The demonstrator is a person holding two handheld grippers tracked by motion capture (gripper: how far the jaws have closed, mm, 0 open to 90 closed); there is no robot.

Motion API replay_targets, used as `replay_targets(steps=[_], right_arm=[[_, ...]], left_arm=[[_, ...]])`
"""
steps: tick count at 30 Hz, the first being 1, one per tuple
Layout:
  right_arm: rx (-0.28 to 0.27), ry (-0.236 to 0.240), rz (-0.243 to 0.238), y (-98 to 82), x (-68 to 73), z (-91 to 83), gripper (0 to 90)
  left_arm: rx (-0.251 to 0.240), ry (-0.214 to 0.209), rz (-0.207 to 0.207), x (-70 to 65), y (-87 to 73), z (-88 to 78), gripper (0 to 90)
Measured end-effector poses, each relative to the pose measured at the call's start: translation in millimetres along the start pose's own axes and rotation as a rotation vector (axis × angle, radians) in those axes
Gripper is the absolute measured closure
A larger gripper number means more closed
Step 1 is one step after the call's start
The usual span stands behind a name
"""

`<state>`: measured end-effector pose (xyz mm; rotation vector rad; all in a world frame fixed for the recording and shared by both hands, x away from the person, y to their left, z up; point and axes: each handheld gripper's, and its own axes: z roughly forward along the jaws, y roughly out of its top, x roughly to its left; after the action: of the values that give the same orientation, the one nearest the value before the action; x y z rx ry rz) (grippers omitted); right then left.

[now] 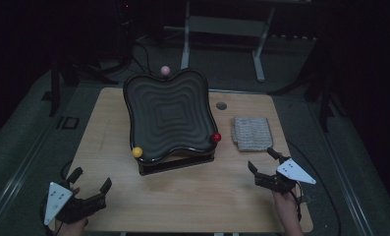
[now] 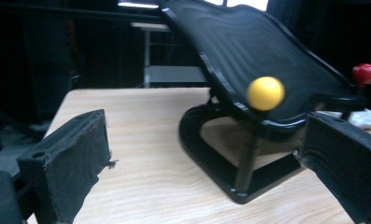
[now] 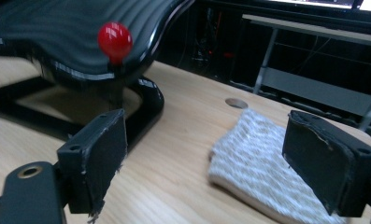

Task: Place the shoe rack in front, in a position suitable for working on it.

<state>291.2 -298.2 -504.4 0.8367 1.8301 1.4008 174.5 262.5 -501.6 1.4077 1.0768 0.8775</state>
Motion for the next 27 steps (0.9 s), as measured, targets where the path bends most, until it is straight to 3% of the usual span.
replay_targets(steps=[2,7,13,18,21,27], right_arm=[[-0.006,0.002,0.009,4.4,0.5,3.1,13.7],[-0.016,-0.012,0.012,15.5,3.0,9.3,13.8],[-0.027,0.008,0.035,33.5,8.8,20.9,13.3],[-0.038,0.046,0.063,44.1,13.8,33.1,12.8],[-0.028,0.073,0.075,49.5,17.3,42.2,12.8],[-0.015,0.130,0.116,58.0,28.1,59.8,12.5]], left_arm=[[0.000,-0.020,0.008,-2.6,3.2,3.0,1.8],[0.003,-0.011,0.021,-4.0,10.3,9.6,1.8],[0.010,-0.047,-0.007,-3.8,26.4,18.1,1.8],[0.053,-0.082,0.049,-10.8,33.6,29.2,1.8],[0.071,-0.110,0.019,-11.3,35.3,37.2,1.8],[0.091,-0.129,0.019,-12.9,36.2,51.5,1.8]])
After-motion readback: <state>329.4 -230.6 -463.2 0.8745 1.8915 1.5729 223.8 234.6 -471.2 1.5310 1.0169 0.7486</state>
